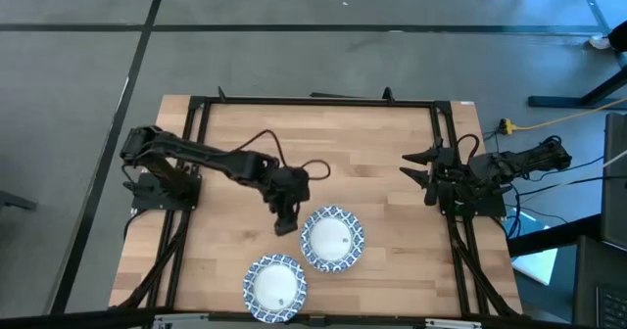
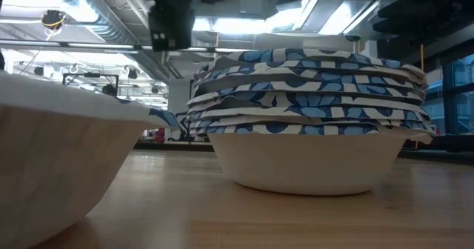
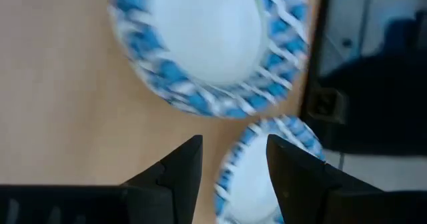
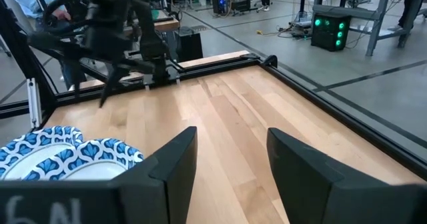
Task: Nest bowls inside each other
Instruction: Stack the blue patterned bowl on the blue patterned bowls
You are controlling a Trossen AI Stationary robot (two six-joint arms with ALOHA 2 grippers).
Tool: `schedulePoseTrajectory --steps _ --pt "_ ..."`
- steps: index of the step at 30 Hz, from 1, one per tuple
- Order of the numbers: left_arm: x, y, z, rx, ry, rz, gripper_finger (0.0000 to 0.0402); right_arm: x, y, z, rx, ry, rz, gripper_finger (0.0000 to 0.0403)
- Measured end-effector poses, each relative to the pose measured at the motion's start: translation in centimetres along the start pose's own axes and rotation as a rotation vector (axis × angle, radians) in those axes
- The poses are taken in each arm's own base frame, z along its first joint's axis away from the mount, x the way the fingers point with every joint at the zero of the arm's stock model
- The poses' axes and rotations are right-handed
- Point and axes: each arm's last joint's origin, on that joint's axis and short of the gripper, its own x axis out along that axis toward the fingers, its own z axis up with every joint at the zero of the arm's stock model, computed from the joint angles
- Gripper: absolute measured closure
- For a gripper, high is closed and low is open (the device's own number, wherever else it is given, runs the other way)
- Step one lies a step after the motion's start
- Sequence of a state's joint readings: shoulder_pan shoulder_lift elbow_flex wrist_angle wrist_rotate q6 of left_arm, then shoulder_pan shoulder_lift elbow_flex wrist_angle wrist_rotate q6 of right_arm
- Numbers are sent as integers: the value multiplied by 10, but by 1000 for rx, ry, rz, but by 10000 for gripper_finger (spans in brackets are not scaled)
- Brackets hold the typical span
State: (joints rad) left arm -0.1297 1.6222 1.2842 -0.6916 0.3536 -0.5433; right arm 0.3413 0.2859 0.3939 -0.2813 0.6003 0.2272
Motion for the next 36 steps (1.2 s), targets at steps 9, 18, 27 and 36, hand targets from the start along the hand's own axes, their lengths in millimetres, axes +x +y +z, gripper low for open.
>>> schedulePoseTrajectory --steps 9,18,27,36 --pt "19 -17 -32 18 52 154 242 0 0 0 15 0 0 221" --pt "45 0 -63 -99 141 193 244 0 0 0 33 0 0 221" --pt "48 5 -73 -96 85 133 247 0 0 0 34 0 2 221" --pt "9 20 -99 -236 -205 115 247 0 0 0 32 -1 3 221"
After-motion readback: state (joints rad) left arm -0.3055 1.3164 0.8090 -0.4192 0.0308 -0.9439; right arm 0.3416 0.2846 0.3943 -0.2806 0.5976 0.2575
